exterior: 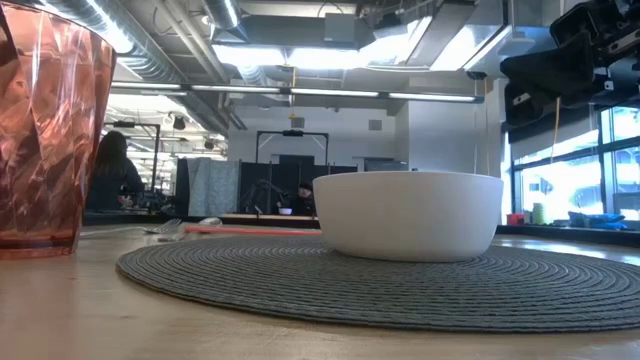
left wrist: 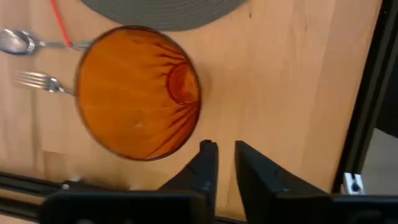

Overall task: Pick & Place Utensil
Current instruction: Put the orange cup on the gray mat to the top right of the white bowl

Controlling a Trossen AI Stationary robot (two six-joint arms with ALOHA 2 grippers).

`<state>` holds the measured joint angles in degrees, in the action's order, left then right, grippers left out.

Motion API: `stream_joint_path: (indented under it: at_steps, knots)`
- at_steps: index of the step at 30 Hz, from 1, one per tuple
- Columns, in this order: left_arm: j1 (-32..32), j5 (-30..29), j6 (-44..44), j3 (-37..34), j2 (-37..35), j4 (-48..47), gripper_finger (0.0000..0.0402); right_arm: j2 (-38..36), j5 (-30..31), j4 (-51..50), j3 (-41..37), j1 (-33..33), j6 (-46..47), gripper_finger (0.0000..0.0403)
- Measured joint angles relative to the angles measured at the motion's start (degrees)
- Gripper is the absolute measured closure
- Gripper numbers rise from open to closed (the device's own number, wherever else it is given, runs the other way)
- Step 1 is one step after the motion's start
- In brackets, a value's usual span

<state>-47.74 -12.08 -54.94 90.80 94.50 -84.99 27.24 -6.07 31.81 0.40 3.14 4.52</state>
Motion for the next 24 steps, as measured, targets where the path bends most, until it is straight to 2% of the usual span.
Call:
stream_joint_path:
  at_steps: [9, 13, 17, 24]
  knots:
    - [0.9, -0.3, 3.9, 0.0, 0.8, -0.1, 0.0235, 0.0, -0.1, -0.9, 0.0, 0.0, -0.1, 0.0386]
    - [1.9, 1.6, 3.4, 0.0, 0.8, -0.1, 0.0197, 0.0, -0.1, -0.9, 0.0, 0.0, -0.2, 0.0386]
    - [2.6, 1.6, 6.3, 0.0, 0.8, -0.1, 0.018, 0.0, -0.1, -1.0, 0.0, 0.0, -0.2, 0.0386]
    - [4.1, 1.3, 12.5, 0.0, 0.8, 0.2, 0.0178, 0.0, -0.2, -1.0, 0.0, 0.0, 1.1, 0.0386]
